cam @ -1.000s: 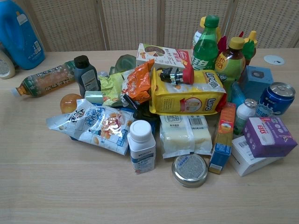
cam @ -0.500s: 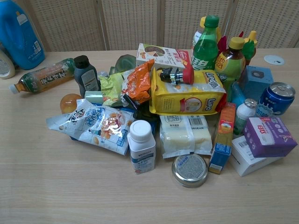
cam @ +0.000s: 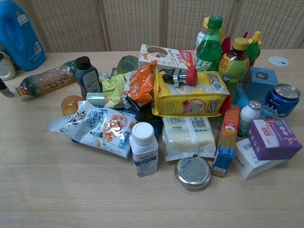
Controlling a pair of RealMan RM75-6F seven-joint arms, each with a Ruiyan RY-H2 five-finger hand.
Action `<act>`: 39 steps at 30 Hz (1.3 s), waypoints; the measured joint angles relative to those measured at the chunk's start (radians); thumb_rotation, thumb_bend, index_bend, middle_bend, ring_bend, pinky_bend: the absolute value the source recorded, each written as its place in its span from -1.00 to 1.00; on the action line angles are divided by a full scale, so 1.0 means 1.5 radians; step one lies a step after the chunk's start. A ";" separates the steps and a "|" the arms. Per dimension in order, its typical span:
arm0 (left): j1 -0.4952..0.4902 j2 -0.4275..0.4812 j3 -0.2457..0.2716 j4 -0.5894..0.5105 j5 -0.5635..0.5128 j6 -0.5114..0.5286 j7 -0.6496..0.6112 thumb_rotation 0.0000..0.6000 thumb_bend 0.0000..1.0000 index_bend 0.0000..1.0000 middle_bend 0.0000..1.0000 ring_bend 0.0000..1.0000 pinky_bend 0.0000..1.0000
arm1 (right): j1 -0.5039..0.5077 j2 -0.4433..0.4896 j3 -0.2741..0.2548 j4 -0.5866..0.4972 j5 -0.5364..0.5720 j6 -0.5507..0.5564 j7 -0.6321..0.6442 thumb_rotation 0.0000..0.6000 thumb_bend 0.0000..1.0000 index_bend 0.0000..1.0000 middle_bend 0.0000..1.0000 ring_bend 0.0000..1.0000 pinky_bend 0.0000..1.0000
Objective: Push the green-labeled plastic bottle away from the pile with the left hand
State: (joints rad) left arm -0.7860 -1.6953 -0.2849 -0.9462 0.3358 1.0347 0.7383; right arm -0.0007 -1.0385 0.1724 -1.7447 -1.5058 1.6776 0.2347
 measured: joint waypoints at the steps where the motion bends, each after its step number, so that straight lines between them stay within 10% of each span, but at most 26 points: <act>1: -0.003 -0.010 -0.003 0.014 -0.002 -0.004 0.004 1.00 -0.93 -1.00 -1.00 -1.00 -1.00 | 0.000 0.000 0.001 0.001 0.002 -0.001 0.002 1.00 -1.00 -1.00 -1.00 -1.00 -1.00; 22: -0.087 -0.213 -0.089 0.328 0.045 -0.121 0.000 1.00 -0.93 -0.93 -1.00 -1.00 -1.00 | 0.015 -0.009 0.007 0.021 0.032 -0.038 0.010 1.00 -1.00 -1.00 -1.00 -1.00 -1.00; 34: -0.107 -0.291 -0.116 0.461 0.121 -0.143 -0.014 1.00 -0.92 -0.33 -0.69 -0.53 0.01 | 0.014 -0.008 0.007 0.024 0.035 -0.039 0.016 1.00 -1.00 -1.00 -1.00 -1.00 -1.00; 39: -0.108 -0.301 -0.126 0.481 0.152 -0.137 -0.028 1.00 -0.87 0.09 -0.03 0.05 0.40 | 0.014 -0.007 0.007 0.024 0.034 -0.039 0.018 1.00 -1.00 -1.00 -1.00 -1.00 -1.00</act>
State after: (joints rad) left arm -0.9482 -2.1470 -0.4733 -0.2246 0.5646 0.8298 0.6963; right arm 0.0206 -1.0490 0.1829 -1.7084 -1.4554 1.6192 0.2612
